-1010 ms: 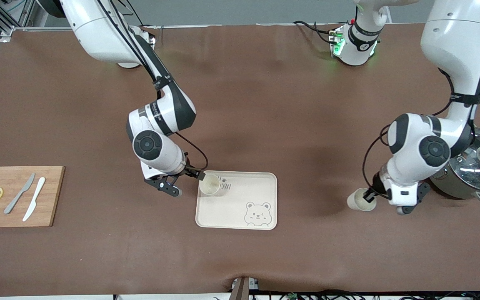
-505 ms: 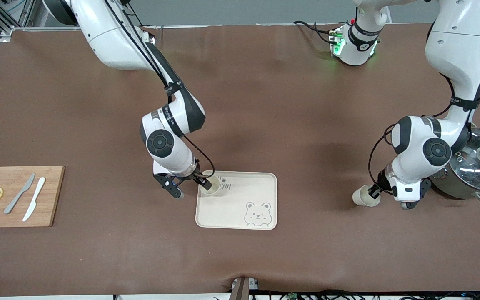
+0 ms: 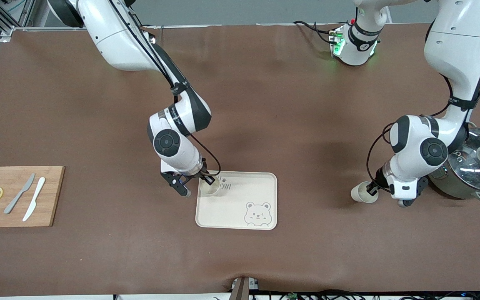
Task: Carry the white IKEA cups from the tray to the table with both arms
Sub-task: 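Lift the cups off the tray with both grippers and carry them apart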
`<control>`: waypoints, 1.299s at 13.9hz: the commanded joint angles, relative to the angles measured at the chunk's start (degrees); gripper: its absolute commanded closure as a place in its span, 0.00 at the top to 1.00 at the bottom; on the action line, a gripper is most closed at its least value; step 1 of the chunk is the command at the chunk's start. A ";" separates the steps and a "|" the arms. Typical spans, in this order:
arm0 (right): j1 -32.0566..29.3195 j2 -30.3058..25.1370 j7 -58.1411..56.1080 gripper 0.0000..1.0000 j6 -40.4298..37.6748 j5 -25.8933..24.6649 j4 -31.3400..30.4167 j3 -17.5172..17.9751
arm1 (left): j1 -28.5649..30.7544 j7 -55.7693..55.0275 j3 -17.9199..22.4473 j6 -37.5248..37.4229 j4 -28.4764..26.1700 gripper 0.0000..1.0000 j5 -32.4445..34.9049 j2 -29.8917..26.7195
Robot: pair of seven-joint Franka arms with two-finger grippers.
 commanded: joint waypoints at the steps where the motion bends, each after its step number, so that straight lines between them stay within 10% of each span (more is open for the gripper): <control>1: 0.38 0.21 0.39 0.00 -0.85 1.03 1.97 -0.45 | -0.32 -0.18 -0.27 -2.97 -1.31 0.00 0.03 -2.83; 5: -2.42 -0.41 -4.68 0.00 -14.87 0.86 8.54 -0.63 | -0.68 -0.18 -0.27 -8.24 -1.31 0.00 0.03 -5.03; 7: -4.18 -0.76 -8.55 0.00 -18.85 0.95 8.91 -0.63 | -0.41 0.34 -0.19 -10.00 -1.31 0.15 0.03 -5.65; 9: -5.32 -2.86 -15.21 0.00 -23.23 0.68 8.04 -0.80 | -0.06 -0.35 0.43 -10.18 -0.17 0.59 -0.05 -5.04; 10: -6.89 -3.48 -19.95 0.00 -25.96 0.68 7.69 -0.80 | 0.46 0.25 0.52 -10.36 -0.16 1.00 0.03 -4.77; 18: -20.43 -17.71 -48.79 0.00 -25.20 -5.91 -10.14 -0.98 | 0.47 0.17 -0.27 -17.54 5.79 1.00 0.03 -5.91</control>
